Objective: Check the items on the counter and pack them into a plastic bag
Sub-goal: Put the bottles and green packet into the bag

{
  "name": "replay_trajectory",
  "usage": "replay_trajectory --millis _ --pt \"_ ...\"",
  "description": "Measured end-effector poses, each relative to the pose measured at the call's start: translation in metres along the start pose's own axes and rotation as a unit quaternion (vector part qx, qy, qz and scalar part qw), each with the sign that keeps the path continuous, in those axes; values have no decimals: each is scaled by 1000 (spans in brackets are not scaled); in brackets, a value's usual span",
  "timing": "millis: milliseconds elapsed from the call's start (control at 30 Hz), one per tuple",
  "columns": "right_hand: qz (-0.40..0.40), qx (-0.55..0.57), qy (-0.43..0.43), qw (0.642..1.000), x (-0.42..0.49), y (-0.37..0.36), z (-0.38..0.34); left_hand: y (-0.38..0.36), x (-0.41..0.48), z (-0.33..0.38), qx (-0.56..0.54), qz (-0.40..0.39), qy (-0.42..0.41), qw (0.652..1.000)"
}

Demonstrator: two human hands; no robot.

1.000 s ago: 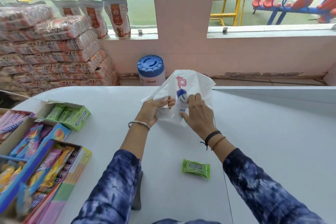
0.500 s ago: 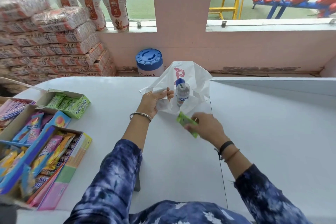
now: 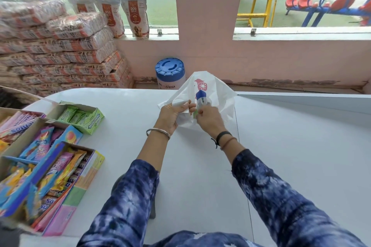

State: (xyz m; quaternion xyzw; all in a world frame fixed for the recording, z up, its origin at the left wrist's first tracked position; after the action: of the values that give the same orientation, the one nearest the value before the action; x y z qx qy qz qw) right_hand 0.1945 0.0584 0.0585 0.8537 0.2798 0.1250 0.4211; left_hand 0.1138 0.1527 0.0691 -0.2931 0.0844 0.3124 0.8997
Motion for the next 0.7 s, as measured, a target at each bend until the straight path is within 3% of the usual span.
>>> replay_trajectory --millis 100,133,200,300,400,467,600,700 --pt "215 102 -75 968 -11 24 19 2 1 1 17 9 3 1000" --pt "245 136 -118 953 -9 29 29 3 1 0 23 12 6 1000" --pt "189 123 -185 956 -1 31 42 2 0 -1 39 19 9 999" --pt "104 52 -155 981 9 31 38 2 -1 -2 60 22 5 998" --pt "109 221 -143 959 17 43 20 -2 -6 4 99 33 7 994" --pt "83 265 -135 951 36 56 12 -8 -4 17 144 44 18 988" --pt "-2 263 -65 963 82 117 -27 -50 5 104 221 -14 9 975" --pt "63 301 -10 951 93 189 -77 -85 15 199 213 -9 -81 974"
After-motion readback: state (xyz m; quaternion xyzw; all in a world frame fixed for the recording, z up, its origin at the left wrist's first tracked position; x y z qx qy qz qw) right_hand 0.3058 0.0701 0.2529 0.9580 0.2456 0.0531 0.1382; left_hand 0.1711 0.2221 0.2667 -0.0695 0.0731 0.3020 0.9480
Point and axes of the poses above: each hand's wrist, its own x-axis towards the middle knuckle, its own y-axis out of the back of the hand, z = x × y, the point moved 3 cm from there along x, towards the middle knuckle, and after that the axes turned 2 degrees about -x, right-handed, at the moved point
